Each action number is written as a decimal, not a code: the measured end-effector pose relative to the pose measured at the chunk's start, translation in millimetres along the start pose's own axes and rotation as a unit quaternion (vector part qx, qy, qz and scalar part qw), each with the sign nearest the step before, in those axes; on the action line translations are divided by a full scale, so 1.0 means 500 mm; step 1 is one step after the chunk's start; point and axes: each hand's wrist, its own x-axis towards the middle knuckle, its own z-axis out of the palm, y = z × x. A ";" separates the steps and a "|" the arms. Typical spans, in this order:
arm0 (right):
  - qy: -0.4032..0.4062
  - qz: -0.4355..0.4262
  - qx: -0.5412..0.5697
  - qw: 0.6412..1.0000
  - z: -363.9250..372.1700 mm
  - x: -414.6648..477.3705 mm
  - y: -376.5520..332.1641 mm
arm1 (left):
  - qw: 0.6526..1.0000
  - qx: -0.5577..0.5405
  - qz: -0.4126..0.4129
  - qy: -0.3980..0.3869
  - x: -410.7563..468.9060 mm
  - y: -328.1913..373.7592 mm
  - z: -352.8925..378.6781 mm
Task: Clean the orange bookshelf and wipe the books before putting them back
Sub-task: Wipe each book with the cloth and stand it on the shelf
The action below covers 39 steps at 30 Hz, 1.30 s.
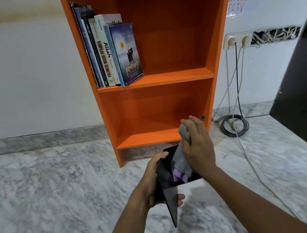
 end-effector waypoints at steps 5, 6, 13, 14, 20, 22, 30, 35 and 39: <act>0.093 0.037 0.068 0.993 0.014 -0.016 0.023 | 1.000 0.023 0.012 -0.004 0.007 -0.008 0.005; 0.107 0.050 0.073 0.990 0.019 -0.019 0.022 | 1.000 0.020 0.012 -0.003 0.006 -0.007 0.004; -0.089 -0.157 -0.093 0.979 0.042 -0.067 -0.002 | 0.999 -0.007 0.041 0.015 0.014 -0.005 -0.001; -0.128 -0.181 -0.077 0.972 0.048 -0.079 -0.007 | 0.998 -0.018 0.048 0.030 0.013 -0.006 -0.001; -0.260 -0.237 -0.029 0.936 0.064 -0.126 0.015 | 0.991 -0.079 0.083 0.063 0.012 -0.020 -0.027; -0.268 -0.268 -0.043 0.924 0.065 -0.136 0.036 | 0.993 -0.082 0.072 0.044 0.005 -0.013 -0.037; -0.165 -0.361 -0.036 0.917 0.038 -0.136 0.057 | 0.987 -0.140 0.073 -0.019 -0.025 0.013 -0.052; -0.134 -0.352 -0.025 0.926 0.035 -0.134 0.079 | 0.982 -0.165 0.088 0.021 -0.020 0.017 -0.064; -0.052 0.098 0.161 0.981 0.012 -0.124 0.090 | 0.980 -0.172 0.087 0.036 -0.044 0.041 -0.083</act>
